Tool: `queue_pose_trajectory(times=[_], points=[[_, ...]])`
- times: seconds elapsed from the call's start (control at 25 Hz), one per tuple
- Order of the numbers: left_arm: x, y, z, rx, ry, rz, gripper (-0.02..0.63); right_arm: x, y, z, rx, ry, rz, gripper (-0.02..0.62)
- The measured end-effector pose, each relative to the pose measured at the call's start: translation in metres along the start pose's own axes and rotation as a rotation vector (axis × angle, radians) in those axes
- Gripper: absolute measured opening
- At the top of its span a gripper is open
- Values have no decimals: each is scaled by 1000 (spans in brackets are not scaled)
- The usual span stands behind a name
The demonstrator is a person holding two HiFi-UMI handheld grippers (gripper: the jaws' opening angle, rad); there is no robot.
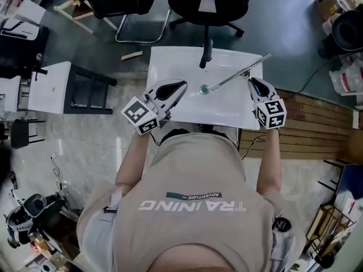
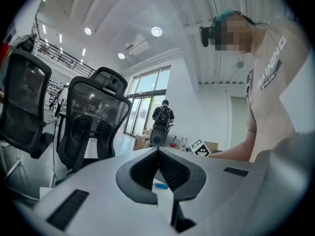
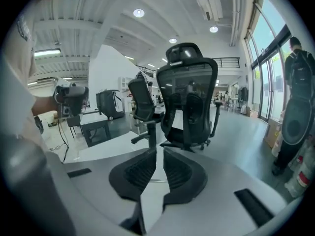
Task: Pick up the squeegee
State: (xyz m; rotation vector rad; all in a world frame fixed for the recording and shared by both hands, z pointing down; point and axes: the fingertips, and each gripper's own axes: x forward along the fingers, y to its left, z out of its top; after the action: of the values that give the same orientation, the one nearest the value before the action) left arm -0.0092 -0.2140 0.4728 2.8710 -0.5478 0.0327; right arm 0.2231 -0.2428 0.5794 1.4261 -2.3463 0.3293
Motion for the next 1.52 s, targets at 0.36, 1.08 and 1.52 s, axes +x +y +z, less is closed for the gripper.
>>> queue_pose_trajectory(times=[0.36,1.08,1.52], points=[[16,-2,4,2,10,-23,12,59,-56,-104,-76,273,-26,176],[-3,8,-4,-50,28,61,12,112,-76,-179,-105,458,-10,176],[-4,6,-6,-59,36,84,12,114,-77,-173,-90,346,1,173]])
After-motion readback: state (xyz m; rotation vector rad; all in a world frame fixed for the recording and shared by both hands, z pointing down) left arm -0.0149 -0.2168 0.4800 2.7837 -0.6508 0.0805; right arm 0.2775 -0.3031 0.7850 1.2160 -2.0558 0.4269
